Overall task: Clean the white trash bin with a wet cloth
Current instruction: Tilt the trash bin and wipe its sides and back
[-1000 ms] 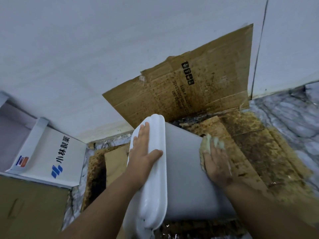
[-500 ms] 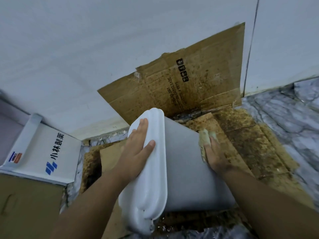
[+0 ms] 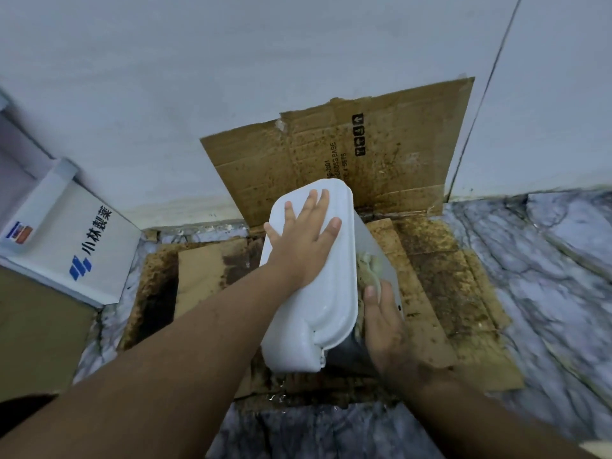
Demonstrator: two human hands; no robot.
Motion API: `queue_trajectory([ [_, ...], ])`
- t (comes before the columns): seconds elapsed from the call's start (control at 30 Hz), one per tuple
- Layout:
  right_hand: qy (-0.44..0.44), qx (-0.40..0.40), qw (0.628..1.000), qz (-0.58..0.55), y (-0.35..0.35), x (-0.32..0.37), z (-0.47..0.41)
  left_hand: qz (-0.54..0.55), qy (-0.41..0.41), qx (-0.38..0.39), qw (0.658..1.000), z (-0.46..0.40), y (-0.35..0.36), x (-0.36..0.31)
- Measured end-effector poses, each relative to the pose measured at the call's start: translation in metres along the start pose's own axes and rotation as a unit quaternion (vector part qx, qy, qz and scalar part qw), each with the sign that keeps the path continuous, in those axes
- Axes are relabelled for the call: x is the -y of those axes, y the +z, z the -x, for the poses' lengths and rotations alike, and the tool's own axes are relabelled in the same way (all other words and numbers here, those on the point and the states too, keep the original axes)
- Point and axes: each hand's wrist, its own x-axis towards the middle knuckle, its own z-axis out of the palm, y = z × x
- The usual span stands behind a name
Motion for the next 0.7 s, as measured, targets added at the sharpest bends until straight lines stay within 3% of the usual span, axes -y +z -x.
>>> queue_trajectory([
  [0.1,0.046,0.003,0.993,-0.105,-0.011,0.003,0.034,-0.002,-0.009,0.003,1.000,0.002,-0.001,-0.004],
  [0.23,0.013,-0.024,0.989,-0.143,-0.001,0.013,0.060,-0.018,0.008,0.039,0.999,0.002,-0.010,-0.007],
  [0.43,-0.075,-0.020,0.997,-0.024,0.031,0.017,0.077,-0.050,0.047,0.014,0.998,0.010,-0.007,0.007],
  [0.7,-0.096,-0.010,0.994,0.058,0.049,0.004,0.090,-0.029,0.055,0.009,0.998,0.007,-0.001,0.009],
])
